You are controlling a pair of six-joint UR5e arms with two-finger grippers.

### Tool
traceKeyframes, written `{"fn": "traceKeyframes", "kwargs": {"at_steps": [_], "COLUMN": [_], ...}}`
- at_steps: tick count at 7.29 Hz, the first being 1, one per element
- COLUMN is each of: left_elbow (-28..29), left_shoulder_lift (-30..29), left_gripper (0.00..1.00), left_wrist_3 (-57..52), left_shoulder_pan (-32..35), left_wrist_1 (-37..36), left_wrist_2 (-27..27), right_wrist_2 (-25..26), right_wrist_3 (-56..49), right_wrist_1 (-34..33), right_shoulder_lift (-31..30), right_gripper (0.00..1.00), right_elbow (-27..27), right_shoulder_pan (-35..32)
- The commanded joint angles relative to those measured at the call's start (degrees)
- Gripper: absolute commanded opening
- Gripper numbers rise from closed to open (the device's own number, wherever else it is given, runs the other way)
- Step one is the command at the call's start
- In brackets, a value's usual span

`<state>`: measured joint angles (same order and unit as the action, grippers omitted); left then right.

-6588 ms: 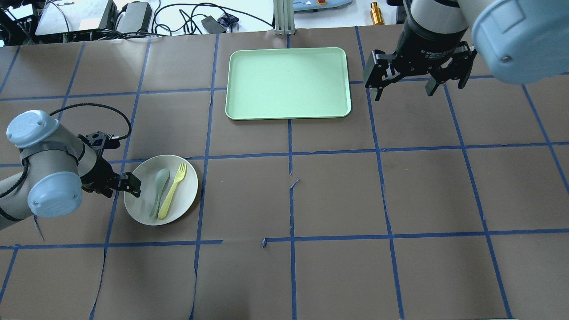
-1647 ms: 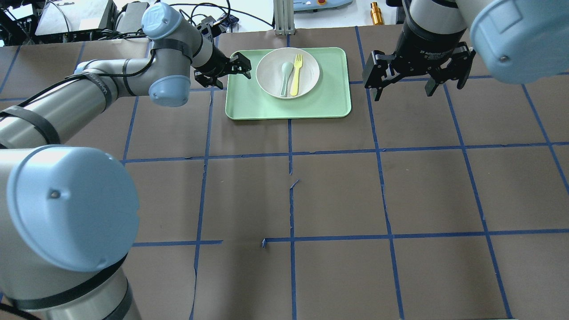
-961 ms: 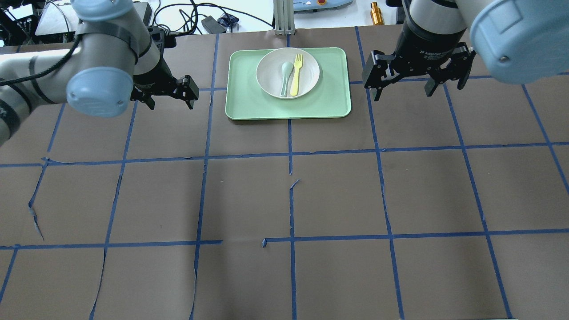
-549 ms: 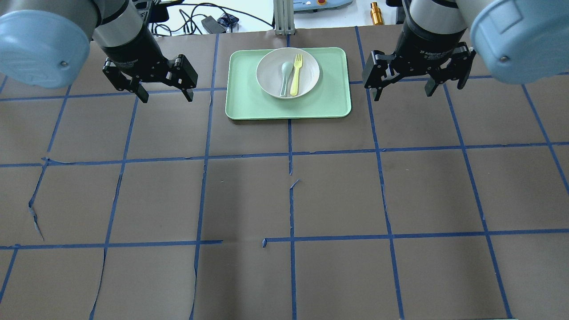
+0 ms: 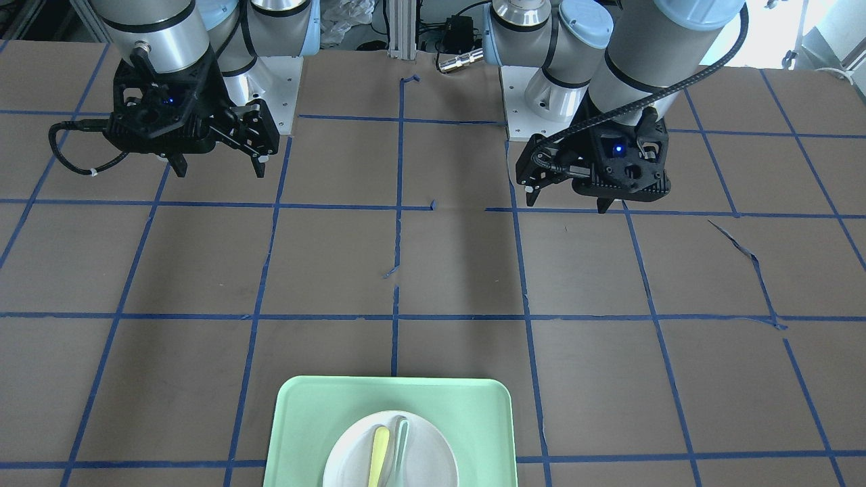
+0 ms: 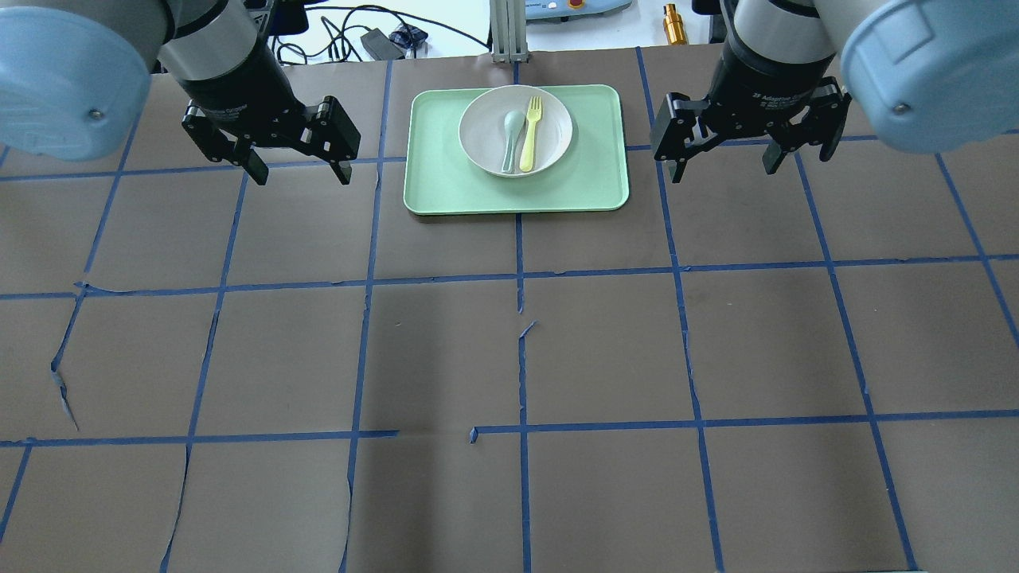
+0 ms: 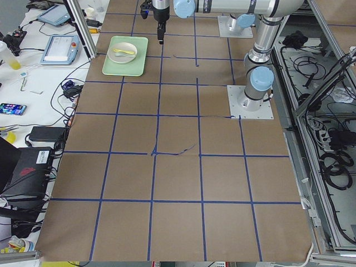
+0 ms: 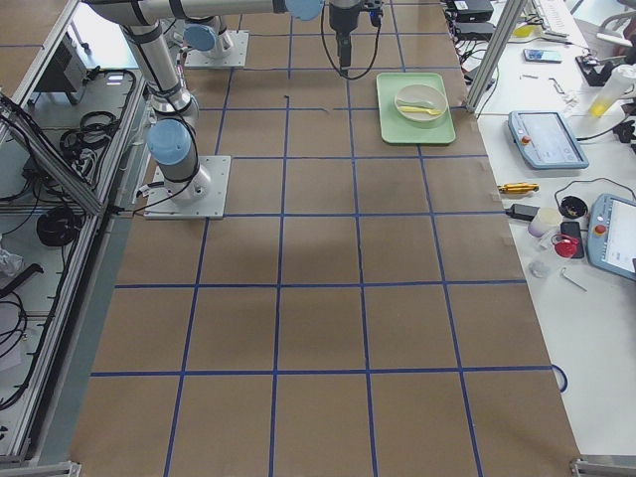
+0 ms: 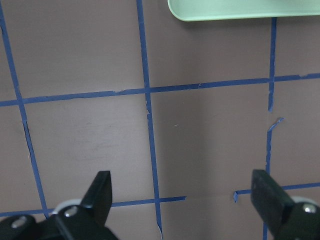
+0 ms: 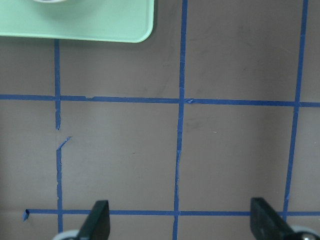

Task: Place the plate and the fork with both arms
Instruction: 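Reach the right gripper into the plate and grasp the yellow fork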

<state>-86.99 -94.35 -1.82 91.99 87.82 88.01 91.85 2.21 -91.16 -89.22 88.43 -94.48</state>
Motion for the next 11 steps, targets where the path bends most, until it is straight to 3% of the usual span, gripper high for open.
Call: {"fn": "traceKeyframes", "kwargs": {"at_steps": [1,2,4,5,7,9,11], "left_elbow": [-0.3,-0.4,-0.5,-0.6,-3.0,-3.0,-3.1], "left_shoulder_lift": [0.5,0.6,0.4,-0.3,0.3,0.4,0.7], "left_gripper": [1.0,1.0,1.0,1.0,1.0,1.0,1.0], "left_wrist_3": [0.0,0.1,-0.2,-0.1,-0.2,-0.2,-0.2], "left_shoulder_pan": [0.0,-0.1,0.0,-0.1,-0.1,-0.1,-0.1], "left_wrist_1": [0.0,-0.1,0.2,0.2,-0.9,-1.2,-1.2], "left_wrist_2": [0.0,0.0,0.1,0.3,0.1,0.1,0.2], "right_wrist_2": [0.3,-0.1,0.1,0.3,-0.2,-0.8,-0.8], "right_wrist_3": [0.5,3.8,5.4,6.4,19.2,26.3,31.2], "right_wrist_1": [-2.4,-7.7,-13.9,-14.3,-16.0,-23.2,-24.5], "right_shoulder_lift": [-0.2,0.4,10.5,18.8,33.8,43.9,49.7], "right_gripper": [1.0,1.0,1.0,1.0,1.0,0.93,0.86], "right_elbow": [0.9,2.3,-0.8,-8.0,-21.4,-27.2,-33.1], "right_shoulder_pan": [-0.1,-0.4,-3.9,-5.9,-7.1,-8.0,-8.8]}}
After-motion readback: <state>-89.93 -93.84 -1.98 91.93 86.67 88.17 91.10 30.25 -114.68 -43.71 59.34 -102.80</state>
